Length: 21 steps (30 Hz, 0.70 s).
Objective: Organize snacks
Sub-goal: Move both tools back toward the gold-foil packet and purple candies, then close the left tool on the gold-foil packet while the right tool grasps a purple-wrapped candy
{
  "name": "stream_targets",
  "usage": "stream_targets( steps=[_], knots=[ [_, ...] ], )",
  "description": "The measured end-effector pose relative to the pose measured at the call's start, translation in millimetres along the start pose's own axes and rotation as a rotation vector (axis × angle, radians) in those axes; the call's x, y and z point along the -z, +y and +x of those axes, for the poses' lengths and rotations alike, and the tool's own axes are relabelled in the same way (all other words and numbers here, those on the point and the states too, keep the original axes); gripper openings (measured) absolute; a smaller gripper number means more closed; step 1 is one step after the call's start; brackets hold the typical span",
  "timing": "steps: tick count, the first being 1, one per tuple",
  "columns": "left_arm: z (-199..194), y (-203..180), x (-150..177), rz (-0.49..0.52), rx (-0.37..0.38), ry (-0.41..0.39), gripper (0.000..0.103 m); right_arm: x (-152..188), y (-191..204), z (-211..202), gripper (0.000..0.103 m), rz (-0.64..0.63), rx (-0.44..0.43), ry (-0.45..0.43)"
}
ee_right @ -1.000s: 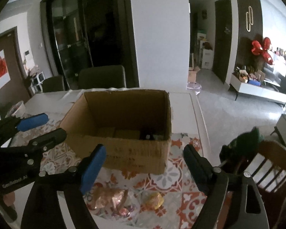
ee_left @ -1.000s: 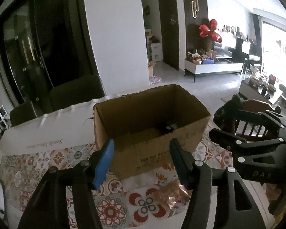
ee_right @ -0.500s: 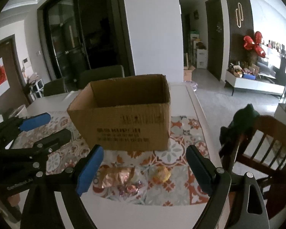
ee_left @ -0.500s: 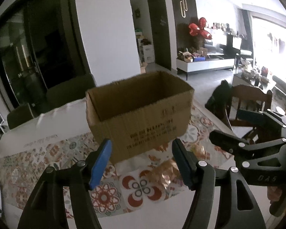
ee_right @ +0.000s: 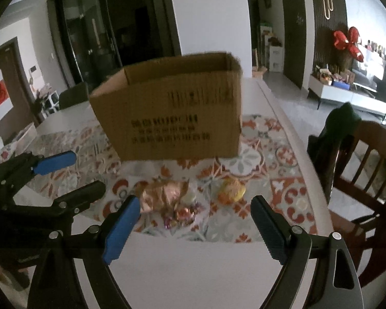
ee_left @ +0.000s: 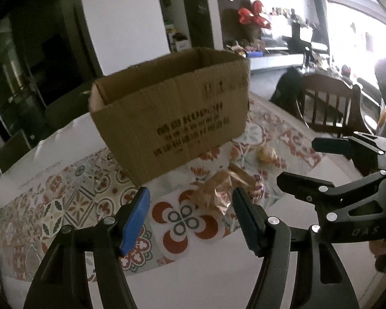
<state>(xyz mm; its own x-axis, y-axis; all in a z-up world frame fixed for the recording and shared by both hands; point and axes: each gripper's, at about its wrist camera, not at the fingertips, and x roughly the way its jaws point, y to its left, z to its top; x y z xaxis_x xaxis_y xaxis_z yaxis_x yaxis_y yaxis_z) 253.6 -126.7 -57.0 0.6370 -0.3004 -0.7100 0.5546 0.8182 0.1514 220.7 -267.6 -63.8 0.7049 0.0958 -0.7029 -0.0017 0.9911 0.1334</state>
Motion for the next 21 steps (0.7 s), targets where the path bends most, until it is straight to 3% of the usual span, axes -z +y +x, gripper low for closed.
stream_targets(
  steps=[9,14,21],
  knots=[
    [33,-9,8,0.178,0.083,0.061,0.068,14,-3,36,0.073,0.008,-0.025,0.105],
    [52,-11,7,0.219,0.130,0.081,0.068,17,-3,52,0.063,0.015,-0.055,0.145],
    [70,-15,5,0.252,0.132,0.101,0.068,18,-7,67,0.052,0.042,-0.084,0.176]
  ],
)
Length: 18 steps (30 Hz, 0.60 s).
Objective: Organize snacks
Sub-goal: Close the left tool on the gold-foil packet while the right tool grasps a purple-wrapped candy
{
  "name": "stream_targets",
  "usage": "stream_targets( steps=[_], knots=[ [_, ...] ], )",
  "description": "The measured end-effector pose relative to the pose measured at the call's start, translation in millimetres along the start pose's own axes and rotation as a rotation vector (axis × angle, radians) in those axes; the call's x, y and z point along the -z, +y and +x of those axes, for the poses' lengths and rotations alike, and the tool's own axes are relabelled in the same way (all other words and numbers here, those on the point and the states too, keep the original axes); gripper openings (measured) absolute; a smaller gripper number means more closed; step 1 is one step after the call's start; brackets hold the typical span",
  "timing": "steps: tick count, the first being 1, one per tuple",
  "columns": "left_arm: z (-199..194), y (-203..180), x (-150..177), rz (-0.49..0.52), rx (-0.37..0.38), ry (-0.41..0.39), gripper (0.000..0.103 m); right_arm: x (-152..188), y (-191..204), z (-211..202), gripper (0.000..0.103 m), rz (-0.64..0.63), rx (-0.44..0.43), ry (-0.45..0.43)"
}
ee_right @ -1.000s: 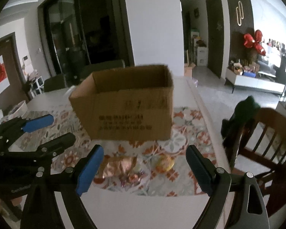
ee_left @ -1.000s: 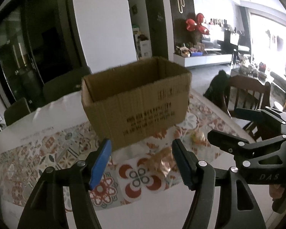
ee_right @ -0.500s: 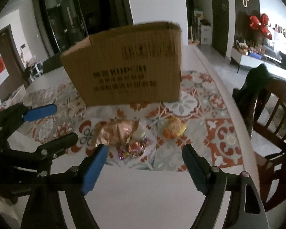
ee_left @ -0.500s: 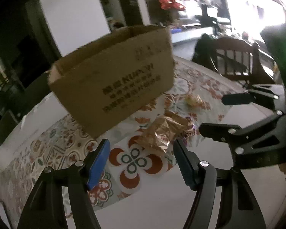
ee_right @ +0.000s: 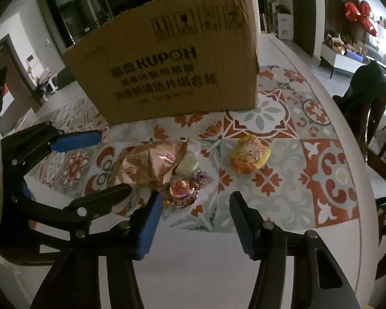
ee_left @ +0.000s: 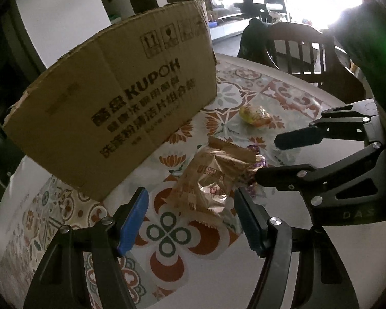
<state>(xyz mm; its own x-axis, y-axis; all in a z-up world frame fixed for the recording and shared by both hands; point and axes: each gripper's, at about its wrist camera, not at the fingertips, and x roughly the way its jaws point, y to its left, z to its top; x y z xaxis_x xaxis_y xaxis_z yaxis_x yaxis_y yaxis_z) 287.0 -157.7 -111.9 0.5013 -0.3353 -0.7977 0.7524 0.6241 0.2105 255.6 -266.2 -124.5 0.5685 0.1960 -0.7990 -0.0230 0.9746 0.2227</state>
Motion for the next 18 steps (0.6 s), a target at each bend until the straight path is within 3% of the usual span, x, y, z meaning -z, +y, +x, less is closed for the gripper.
stream_targets(
  steps=[13,18],
  knots=[
    [24,10,0,-0.036,0.023,0.013,0.068,-5,4,10,0.031,-0.040,-0.022,-0.002],
    [29,10,2,-0.065,0.022,0.009,0.067,-4,6,11,0.028,-0.041,-0.031,-0.019]
  ],
)
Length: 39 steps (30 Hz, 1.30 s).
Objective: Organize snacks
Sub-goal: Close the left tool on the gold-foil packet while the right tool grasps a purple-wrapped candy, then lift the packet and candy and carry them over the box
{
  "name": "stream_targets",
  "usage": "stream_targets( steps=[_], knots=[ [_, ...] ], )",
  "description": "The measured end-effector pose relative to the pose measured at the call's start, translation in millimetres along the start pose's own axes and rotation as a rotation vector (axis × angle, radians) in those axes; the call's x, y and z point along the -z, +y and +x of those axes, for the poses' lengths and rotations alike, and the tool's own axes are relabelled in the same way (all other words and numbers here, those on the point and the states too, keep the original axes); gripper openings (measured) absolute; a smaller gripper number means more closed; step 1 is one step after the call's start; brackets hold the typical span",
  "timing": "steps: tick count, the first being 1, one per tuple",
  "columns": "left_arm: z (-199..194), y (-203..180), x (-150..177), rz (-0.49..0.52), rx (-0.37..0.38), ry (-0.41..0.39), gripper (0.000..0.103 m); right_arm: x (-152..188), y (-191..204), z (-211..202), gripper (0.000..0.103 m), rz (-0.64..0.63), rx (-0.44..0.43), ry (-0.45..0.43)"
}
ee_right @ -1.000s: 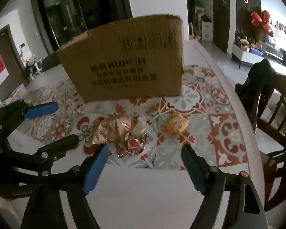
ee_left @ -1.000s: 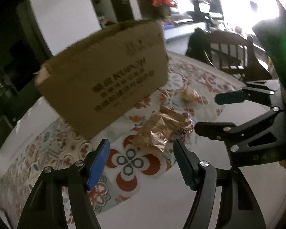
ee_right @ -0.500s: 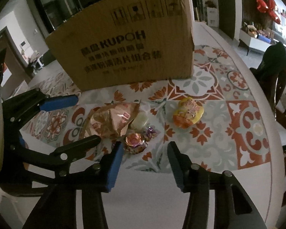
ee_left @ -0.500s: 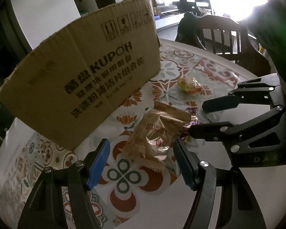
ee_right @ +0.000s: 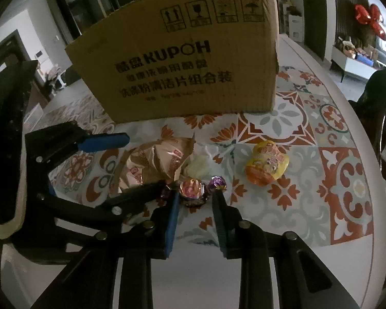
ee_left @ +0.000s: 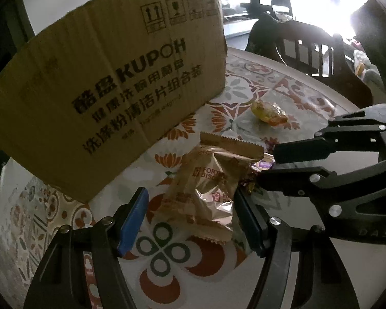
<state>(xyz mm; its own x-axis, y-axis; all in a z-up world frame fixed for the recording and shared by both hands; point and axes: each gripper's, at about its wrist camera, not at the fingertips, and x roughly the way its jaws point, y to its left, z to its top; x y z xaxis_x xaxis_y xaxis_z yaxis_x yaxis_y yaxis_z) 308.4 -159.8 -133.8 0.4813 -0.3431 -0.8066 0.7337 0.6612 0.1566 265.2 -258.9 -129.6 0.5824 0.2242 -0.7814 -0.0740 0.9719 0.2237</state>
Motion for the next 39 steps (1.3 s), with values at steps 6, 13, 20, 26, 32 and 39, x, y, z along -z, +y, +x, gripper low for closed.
stream_targets(
  steps=[6,13,20,26,32,39],
  knots=[
    [-4,-1,3,-0.026,0.018,-0.014,0.043,5,-2,-2,0.028,0.012,0.000,-0.014],
    [-19,0,7,-0.154,-0.014,-0.025,0.038,10,-5,-6,0.028,0.027,-0.009,-0.023],
    [-35,-5,14,-0.213,-0.048,-0.038,0.038,12,-10,-10,0.027,0.049,-0.023,-0.023],
    [-52,-7,17,-0.257,-0.074,-0.072,0.037,13,-9,-18,0.027,0.058,-0.027,-0.034],
    [-75,-5,13,-0.306,-0.087,-0.113,0.037,10,-2,-38,0.028,0.041,-0.016,-0.081],
    [-108,-2,4,-0.325,-0.106,-0.179,0.037,-2,6,-70,0.027,0.027,-0.010,-0.160]
  ],
)
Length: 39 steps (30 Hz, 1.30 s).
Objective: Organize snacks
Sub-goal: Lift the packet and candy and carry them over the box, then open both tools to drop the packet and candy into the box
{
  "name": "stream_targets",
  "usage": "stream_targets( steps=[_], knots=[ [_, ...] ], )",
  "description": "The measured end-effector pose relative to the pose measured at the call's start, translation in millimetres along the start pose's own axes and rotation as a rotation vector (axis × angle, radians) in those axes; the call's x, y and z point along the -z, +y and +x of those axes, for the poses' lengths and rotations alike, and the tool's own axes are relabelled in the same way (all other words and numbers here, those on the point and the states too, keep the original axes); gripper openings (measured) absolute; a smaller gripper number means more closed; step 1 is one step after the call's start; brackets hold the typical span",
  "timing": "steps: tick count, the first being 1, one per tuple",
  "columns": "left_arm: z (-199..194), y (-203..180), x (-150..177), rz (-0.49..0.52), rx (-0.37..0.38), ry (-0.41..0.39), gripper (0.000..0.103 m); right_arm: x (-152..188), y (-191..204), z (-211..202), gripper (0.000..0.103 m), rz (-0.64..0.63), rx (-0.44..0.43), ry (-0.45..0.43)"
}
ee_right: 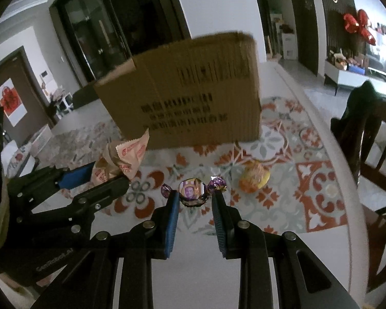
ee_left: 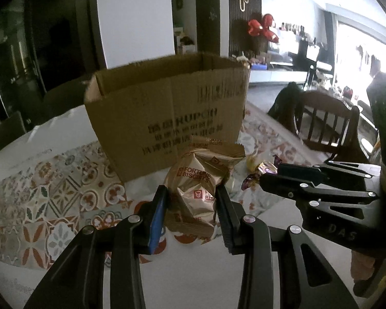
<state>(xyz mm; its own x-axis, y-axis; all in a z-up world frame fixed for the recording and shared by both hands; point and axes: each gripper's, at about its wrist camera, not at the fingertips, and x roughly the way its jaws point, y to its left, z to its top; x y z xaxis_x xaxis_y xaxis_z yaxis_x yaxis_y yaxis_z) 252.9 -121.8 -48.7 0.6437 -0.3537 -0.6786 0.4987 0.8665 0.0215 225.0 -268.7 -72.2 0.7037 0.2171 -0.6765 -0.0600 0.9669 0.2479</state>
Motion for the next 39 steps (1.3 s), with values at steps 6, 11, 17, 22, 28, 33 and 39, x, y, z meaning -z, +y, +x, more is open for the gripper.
stream_targets(
  steps=[6,11,17,22,28,33,39],
  knots=[
    [-25,3,-19,-0.027,-0.004,-0.054,0.037,-17,6,-26,0.028,-0.008,-0.007,-0.071],
    [-39,8,-38,-0.042,-0.015,-0.093,0.037,-34,11,-42,0.027,-0.024,-0.008,-0.123],
    [-50,13,-56,-0.047,-0.036,-0.134,0.037,-55,16,-53,0.028,-0.044,-0.006,-0.168],
    [-51,20,-73,-0.048,-0.054,-0.160,0.037,-75,19,-58,0.027,-0.069,-0.001,-0.200],
    [-46,30,-96,-0.050,-0.072,-0.176,0.037,-100,19,-55,0.027,-0.090,-0.002,-0.213],
    [-36,36,-116,-0.047,-0.088,-0.173,0.037,-125,19,-48,0.028,-0.119,-0.001,-0.214],
    [-15,48,-139,-0.075,-0.082,-0.130,0.037,-154,14,-31,0.028,-0.135,0.008,-0.181]
  ],
)
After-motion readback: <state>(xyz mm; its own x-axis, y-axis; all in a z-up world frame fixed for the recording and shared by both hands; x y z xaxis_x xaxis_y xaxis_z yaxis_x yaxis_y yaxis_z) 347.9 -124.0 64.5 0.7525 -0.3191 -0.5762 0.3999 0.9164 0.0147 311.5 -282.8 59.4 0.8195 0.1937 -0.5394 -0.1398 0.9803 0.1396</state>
